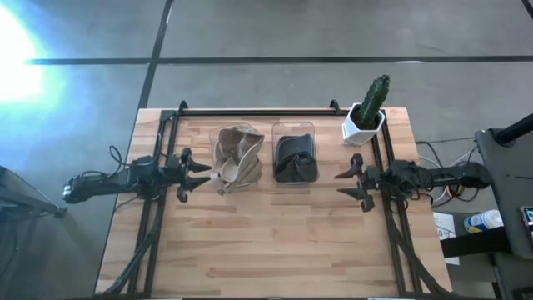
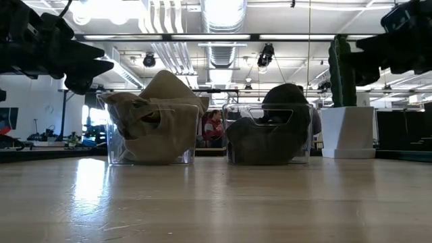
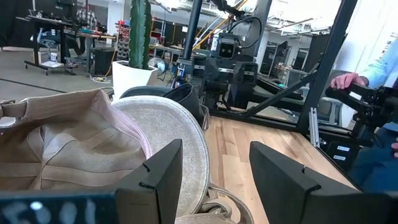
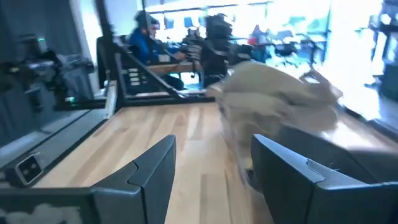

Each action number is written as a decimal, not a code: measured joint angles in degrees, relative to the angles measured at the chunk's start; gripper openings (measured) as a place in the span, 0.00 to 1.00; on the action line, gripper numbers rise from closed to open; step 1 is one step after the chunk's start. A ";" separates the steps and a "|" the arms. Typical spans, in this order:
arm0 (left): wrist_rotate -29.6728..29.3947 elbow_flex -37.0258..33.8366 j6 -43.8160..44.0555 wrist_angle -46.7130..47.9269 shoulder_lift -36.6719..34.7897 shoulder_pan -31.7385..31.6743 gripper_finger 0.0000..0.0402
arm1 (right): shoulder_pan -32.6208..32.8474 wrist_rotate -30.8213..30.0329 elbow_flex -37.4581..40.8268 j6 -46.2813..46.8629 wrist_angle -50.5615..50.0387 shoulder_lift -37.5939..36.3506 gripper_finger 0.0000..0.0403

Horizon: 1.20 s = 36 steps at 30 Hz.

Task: Pick & Place hat
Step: Return to Home Position

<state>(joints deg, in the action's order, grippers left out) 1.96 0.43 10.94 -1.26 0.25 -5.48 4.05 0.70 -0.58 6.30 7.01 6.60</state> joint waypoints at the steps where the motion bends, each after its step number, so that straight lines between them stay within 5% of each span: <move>1: 0.00 0.00 0.00 0.01 0.00 0.00 0.45 | -1.19 0.33 0.01 1.15 -1.88 -1.49 0.50; 10: -0.02 -0.02 0.00 -0.04 0.00 -0.04 0.45 | -5.33 13.47 0.01 -3.78 -4.35 -6.63 0.50; 36: -0.02 -0.02 0.00 -0.08 0.00 0.00 0.45 | -5.33 13.23 0.02 -4.82 -4.27 -2.72 0.50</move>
<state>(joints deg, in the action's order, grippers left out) 1.93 0.40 10.94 -1.34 0.25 -5.48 -1.28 13.93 -0.56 1.48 2.74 3.88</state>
